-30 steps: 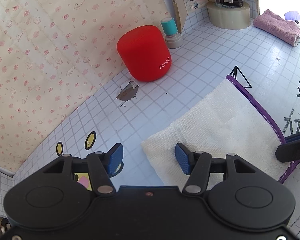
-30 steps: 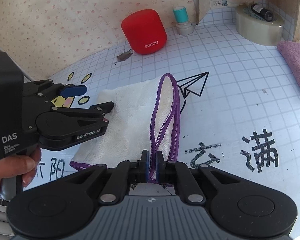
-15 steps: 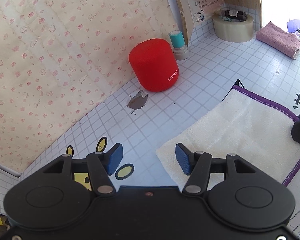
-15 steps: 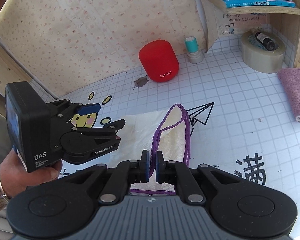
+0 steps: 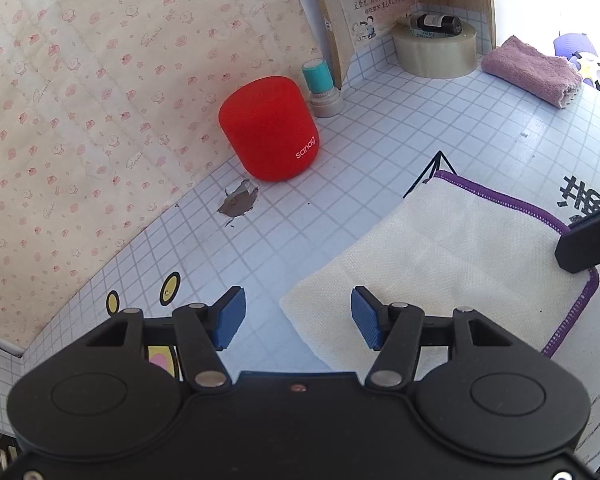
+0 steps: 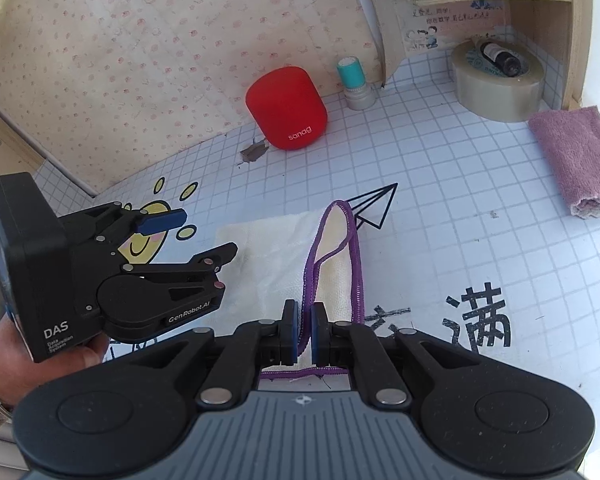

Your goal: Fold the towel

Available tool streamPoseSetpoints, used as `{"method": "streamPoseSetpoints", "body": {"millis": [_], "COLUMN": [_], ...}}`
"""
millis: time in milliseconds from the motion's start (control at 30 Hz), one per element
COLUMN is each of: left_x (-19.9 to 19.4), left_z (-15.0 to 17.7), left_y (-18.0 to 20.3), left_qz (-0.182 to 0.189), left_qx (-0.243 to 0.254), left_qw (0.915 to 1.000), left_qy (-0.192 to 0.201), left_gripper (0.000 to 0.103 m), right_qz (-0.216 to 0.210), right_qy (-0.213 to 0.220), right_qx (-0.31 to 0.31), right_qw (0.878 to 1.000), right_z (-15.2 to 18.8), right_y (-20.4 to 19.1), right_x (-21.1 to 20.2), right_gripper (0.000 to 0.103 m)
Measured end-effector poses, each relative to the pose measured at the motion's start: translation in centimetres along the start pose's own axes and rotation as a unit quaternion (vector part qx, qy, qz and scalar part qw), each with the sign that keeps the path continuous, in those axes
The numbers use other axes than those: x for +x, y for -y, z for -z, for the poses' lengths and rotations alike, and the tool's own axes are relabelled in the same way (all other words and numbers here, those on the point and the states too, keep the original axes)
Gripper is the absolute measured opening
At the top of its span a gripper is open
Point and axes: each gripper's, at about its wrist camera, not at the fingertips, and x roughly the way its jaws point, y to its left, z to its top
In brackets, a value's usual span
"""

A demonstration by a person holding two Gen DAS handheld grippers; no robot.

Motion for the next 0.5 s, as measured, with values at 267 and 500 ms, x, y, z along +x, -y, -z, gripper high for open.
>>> {"method": "streamPoseSetpoints", "body": {"millis": [267, 500], "left_x": [-0.2, -0.1], "left_z": [0.4, 1.1], "left_y": [0.4, 1.9], "left_qz": [0.033, 0.066], "left_qx": [0.001, 0.028], "left_qw": [0.9994, 0.9974], "left_qy": [0.005, 0.005], "left_gripper": [0.06, 0.06], "right_qz": [0.028, 0.059], "right_qy": [-0.02, -0.017], "right_qx": [0.01, 0.006], "right_qw": [0.999, 0.998], "right_z": [0.7, 1.1], "right_y": [1.2, 1.8], "right_x": [1.5, 2.4], "right_gripper": [0.005, 0.006]}}
